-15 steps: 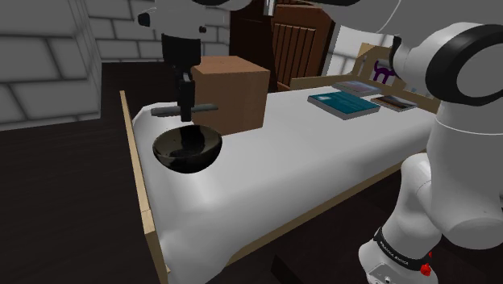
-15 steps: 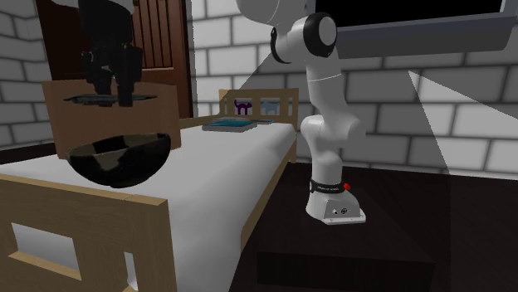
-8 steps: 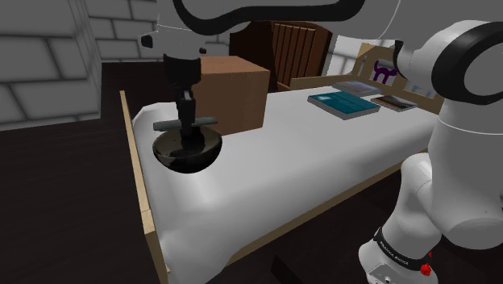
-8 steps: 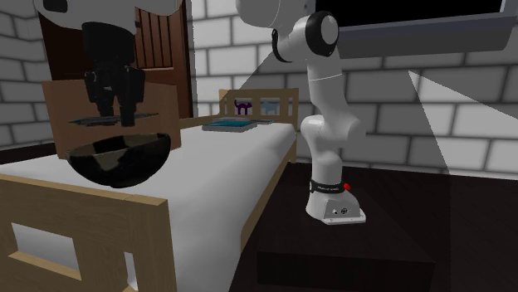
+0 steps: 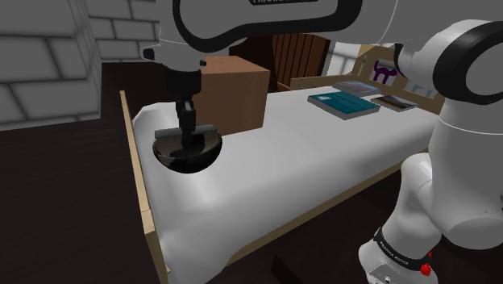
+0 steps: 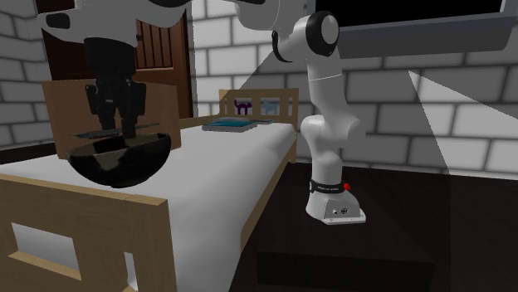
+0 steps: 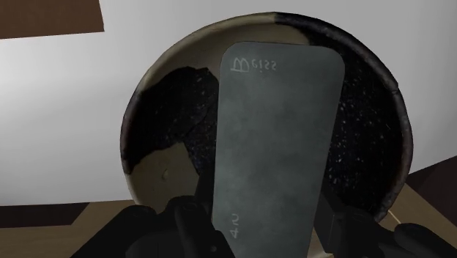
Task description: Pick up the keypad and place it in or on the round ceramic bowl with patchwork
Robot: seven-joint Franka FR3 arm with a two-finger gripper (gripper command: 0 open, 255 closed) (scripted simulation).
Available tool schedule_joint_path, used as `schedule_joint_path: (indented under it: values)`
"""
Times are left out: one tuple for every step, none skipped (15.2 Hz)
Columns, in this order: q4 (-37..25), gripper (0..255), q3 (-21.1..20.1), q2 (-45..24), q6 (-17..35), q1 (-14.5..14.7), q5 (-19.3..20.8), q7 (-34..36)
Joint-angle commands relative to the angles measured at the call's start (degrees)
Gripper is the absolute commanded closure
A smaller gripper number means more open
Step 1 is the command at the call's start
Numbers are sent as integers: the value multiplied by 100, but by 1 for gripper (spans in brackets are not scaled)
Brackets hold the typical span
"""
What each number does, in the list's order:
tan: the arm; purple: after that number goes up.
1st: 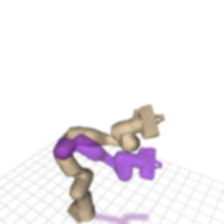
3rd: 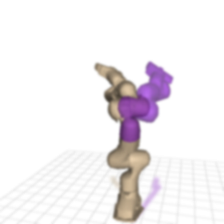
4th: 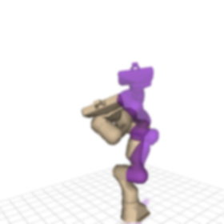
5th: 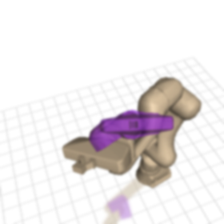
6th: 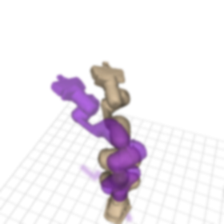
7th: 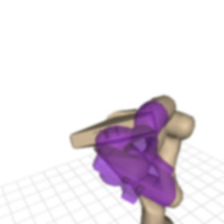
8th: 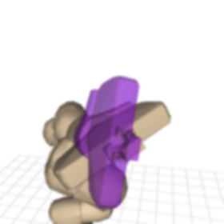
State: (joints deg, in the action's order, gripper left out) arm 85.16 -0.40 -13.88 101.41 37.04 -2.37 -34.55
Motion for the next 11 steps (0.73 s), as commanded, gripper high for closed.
schedule_joint_path:
  values:
    - [7,255,0,4,5,-1,0,-1]
    - [7,255,0,4,5,-1,0,-1]
    - [7,255,0,4,5,-1,0,-1]
    - [7,0,0,4,4,-1,0,-1]
    - [6,0,0,4,4,-1,0,-1]
    - [6,0,0,4,4,-1,0,-1]
    - [6,0,0,4,4,-1,0,-1]
    - [6,0,0,4,4,-1,0,-1]
    - [6,0,0,4,4,-1,0,-1]
    - [-197,0,2,-4,-191,-5,1,1]
    - [-415,0,4,-22,-392,-9,1,3]
